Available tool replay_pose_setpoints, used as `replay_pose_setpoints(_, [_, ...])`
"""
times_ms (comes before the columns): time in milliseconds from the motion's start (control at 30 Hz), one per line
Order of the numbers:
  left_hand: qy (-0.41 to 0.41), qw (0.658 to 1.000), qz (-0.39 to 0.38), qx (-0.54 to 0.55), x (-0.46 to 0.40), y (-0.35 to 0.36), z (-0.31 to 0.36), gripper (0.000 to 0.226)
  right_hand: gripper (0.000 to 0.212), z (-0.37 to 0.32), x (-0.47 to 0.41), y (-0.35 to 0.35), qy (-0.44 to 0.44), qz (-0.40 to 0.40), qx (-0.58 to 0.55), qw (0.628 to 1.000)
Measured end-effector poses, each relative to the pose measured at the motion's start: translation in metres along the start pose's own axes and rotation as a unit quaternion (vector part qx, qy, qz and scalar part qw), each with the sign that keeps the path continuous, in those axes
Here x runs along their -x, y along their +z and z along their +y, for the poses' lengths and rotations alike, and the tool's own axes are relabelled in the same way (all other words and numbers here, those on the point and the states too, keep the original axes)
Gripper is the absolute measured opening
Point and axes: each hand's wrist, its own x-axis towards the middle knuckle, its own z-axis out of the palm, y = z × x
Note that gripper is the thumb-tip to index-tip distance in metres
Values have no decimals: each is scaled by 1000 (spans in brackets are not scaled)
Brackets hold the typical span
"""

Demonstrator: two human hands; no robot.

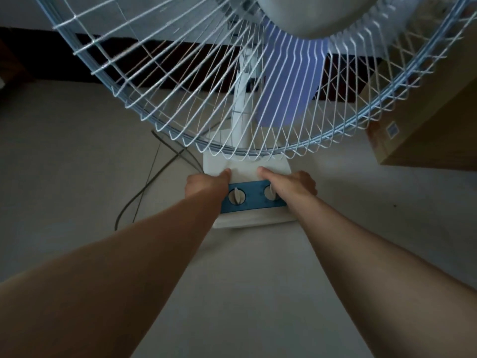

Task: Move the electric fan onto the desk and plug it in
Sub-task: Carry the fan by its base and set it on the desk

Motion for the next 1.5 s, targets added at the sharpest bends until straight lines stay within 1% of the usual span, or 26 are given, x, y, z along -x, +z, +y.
replay_pose_setpoints(67, [0,1000,2,-1,2,-6,-2,69,94,4,7,2,4,-5,-17,1000])
replay_pose_setpoints(200, [-12,999,-15,37,8,-15,-8,84,83,9,17,0,0,-14,-44,999])
replay_pose_setpoints(267, [-3,999,-23,45,8,-16,-12,83,81,8,18,-3,-5,-24,-48,999])
replay_pose_setpoints(300, [7,999,-22,41,7,-16,-12,80,82,7,19,-5,-6,-28,-54,998])
replay_pose_setpoints(367, [25,999,-25,21,7,-18,-10,75,91,5,17,-6,-7,-43,-71,997])
replay_pose_setpoints(433, [29,999,-26,8,6,-21,-7,75,98,4,16,-5,-13,-65,-66,996])
replay_pose_setpoints(500, [28,999,-26,6,6,-24,-5,76,100,3,17,-4,-25,-74,-52,996])
replay_pose_setpoints(633, [31,999,-13,-7,5,-27,-4,77,99,4,25,-3,-38,-52,-54,996])
replay_pose_setpoints(767, [40,999,1,-7,12,-30,-6,71,94,9,34,-3,-48,-29,-57,997])
replay_pose_setpoints(933, [41,999,11,4,25,-37,-17,65,94,18,45,-1,-51,-23,-55,997])
replay_pose_setpoints(1067, [39,999,16,19,39,-47,-20,63,88,17,62,-7,-65,-18,-55,996])
replay_pose_setpoints(1233, [54,997,4,54,64,-71,-3,62,83,0,90,-26,-90,-4,-53,995])
replay_pose_setpoints(1333, [67,995,10,69,81,-90,12,64,82,-15,111,-40,-115,5,-58,992])
replay_pose_setpoints(1500, [80,993,24,87,115,-123,46,70,62,-45,145,-75,-153,3,-85,984])
